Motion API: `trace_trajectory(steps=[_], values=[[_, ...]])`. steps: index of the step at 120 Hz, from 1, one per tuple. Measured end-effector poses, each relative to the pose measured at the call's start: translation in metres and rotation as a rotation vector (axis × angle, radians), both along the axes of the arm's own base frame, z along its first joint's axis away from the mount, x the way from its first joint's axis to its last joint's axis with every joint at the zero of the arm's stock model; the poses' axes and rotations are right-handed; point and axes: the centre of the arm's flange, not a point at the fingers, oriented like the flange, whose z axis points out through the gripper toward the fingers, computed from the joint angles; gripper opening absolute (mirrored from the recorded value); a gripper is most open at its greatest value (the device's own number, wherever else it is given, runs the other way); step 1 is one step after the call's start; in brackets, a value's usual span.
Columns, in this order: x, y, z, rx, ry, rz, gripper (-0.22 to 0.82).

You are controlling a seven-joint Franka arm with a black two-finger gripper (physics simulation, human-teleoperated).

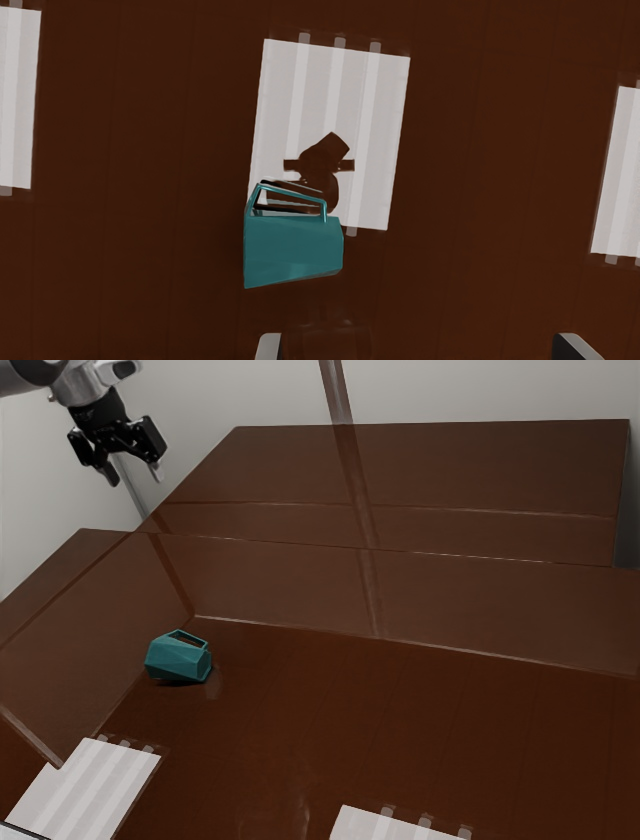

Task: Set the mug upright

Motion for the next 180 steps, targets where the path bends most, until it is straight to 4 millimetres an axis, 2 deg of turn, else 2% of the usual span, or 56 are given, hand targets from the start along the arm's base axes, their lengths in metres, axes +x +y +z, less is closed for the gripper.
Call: trace_trajectory(steps=[13, 17, 23, 30, 36, 45, 49, 64, 76, 89, 100, 108, 123, 149, 173, 180], values=[[-0.006, -0.012, -0.001, -0.02, 0.029, -0.025, 0.59], [-0.01, -0.012, -0.011, -0.034, 0.047, -0.027, 0.59], [-0.021, -0.004, -0.044, -0.073, 0.09, -0.007, 0.59], [-0.03, 0.023, -0.097, -0.146, 0.14, 0.053, 0.59], [-0.037, 0.055, -0.137, -0.221, 0.156, 0.122, 0.59], [-0.048, 0.112, -0.173, -0.318, 0.13, 0.233, 0.59], [-0.056, 0.131, -0.187, -0.366, 0.117, 0.274, 0.59], [-0.081, 0.173, -0.237, -0.55, 0.079, 0.37, 0.59], [-0.095, 0.193, -0.276, -0.642, 0.055, 0.38, 0.59], [-0.097, 0.196, -0.306, -0.687, 0.033, 0.326, 0.59], [-0.093, 0.196, -0.345, -0.736, 0.021, 0.296, 0.58], [-0.089, 0.195, -0.359, -0.764, -0.014, 0.272, 0.58], [-0.085, 0.192, -0.366, -0.801, -0.094, 0.227, 0.58], [-0.085, 0.175, -0.385, -0.863, -0.173, 0.17, 0.59], [-0.084, 0.155, -0.389, -0.871, -0.201, 0.088, 0.58], [-0.084, 0.152, -0.39, -0.869, -0.209, 0.071, 0.54]])
